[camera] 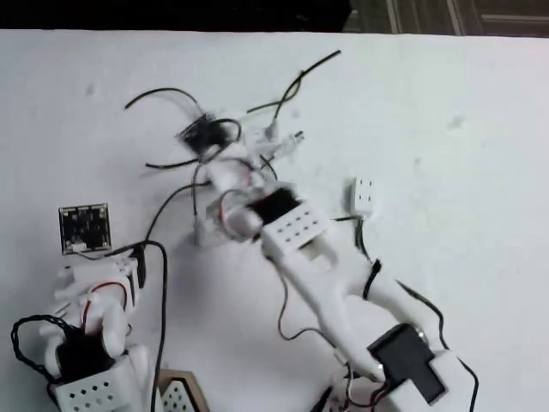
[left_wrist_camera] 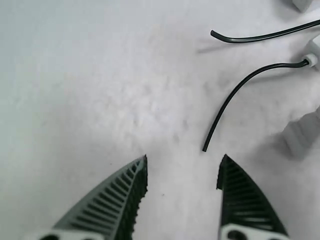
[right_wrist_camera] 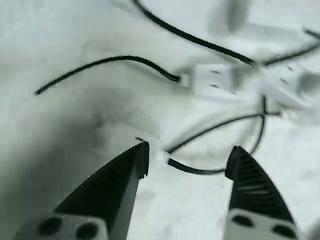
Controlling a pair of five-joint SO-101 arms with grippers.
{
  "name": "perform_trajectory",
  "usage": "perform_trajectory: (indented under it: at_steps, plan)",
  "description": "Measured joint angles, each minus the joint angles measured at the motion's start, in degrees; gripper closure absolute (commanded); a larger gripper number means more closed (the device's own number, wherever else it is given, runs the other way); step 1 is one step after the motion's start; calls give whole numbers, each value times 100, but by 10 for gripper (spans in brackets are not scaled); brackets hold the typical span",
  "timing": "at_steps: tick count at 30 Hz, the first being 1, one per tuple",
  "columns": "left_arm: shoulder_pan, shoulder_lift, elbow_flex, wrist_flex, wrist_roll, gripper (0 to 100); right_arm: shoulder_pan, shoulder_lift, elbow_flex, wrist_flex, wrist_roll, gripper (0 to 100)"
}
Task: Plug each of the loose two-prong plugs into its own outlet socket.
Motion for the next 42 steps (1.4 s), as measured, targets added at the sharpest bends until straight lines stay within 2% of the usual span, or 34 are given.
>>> perform_trajectory:
  at_steps: [5, 11, 21, 36, 38, 41, 42]
  plan:
    - [0, 0, 0, 0, 0, 766, 501, 440, -281, 18, -527, 802]
    - [0, 0, 0, 0, 0, 766, 1020, 1705, -1512, 44, -1644, 803]
    - [0, 0, 0, 0, 0, 766, 1081, 3692, -3244, 62, -2646, 804]
    - [0, 0, 0, 0, 0, 766, 1538, 4738, -4334, 70, -2919, 808]
    - [0, 0, 0, 0, 0, 766, 1538, 4905, -4484, 70, -2927, 851]
    - [0, 0, 0, 0, 0, 766, 1600, 5064, -4633, 79, -2927, 988]
    - [0, 0, 0, 0, 0, 766, 1635, 5064, -4642, 79, -2927, 983]
